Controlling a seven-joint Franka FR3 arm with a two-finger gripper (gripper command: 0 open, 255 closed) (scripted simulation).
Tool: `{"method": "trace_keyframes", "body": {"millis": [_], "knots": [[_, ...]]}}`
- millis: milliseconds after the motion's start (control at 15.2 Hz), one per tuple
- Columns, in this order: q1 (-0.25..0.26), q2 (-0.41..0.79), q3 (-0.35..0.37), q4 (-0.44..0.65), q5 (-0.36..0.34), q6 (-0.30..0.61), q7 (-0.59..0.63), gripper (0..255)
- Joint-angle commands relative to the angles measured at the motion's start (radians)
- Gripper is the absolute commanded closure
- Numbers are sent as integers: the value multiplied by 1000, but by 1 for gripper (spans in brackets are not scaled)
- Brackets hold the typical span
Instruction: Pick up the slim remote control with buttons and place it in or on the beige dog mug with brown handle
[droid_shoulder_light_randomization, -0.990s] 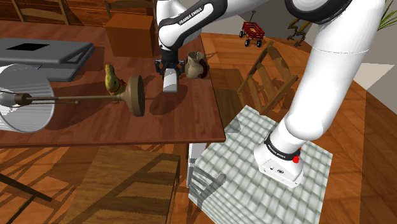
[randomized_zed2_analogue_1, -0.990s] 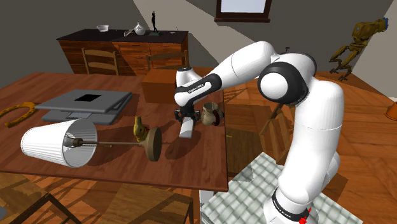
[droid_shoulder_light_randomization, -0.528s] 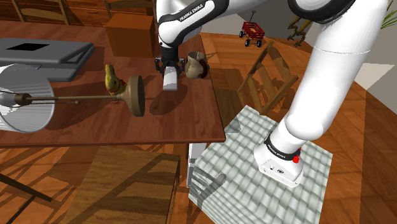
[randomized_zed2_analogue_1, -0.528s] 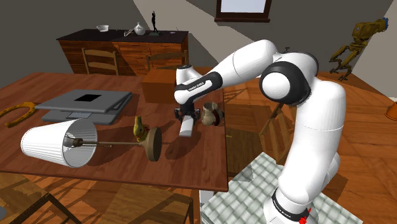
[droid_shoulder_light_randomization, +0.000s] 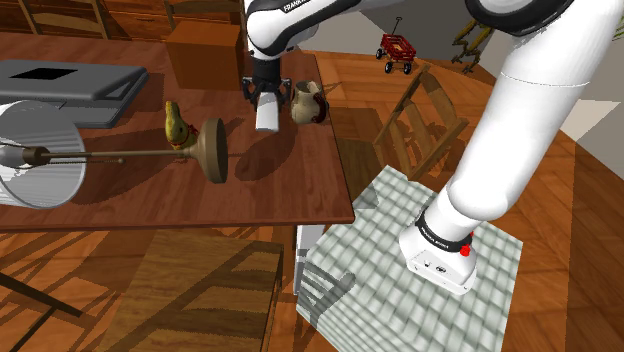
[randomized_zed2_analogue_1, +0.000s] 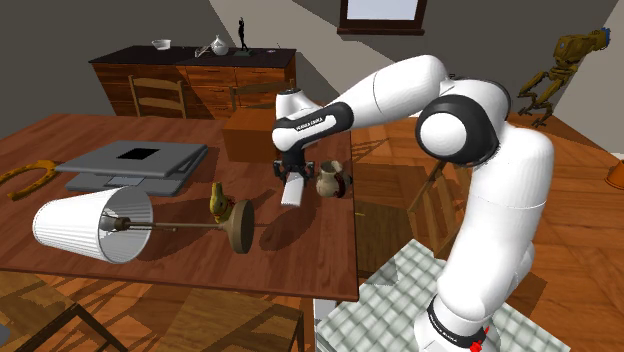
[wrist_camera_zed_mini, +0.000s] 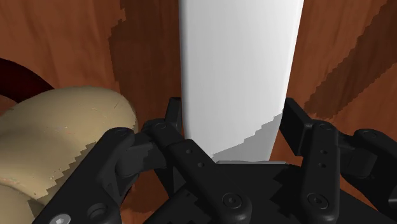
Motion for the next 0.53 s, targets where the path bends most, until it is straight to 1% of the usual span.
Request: {"method": "trace_keyframes", "body": {"millis": [0, 462], "knots": [[0, -13, 1, 14, 3, -27, -1, 255], [-1, -46, 3, 68, 11, -113, -6, 255]]}}
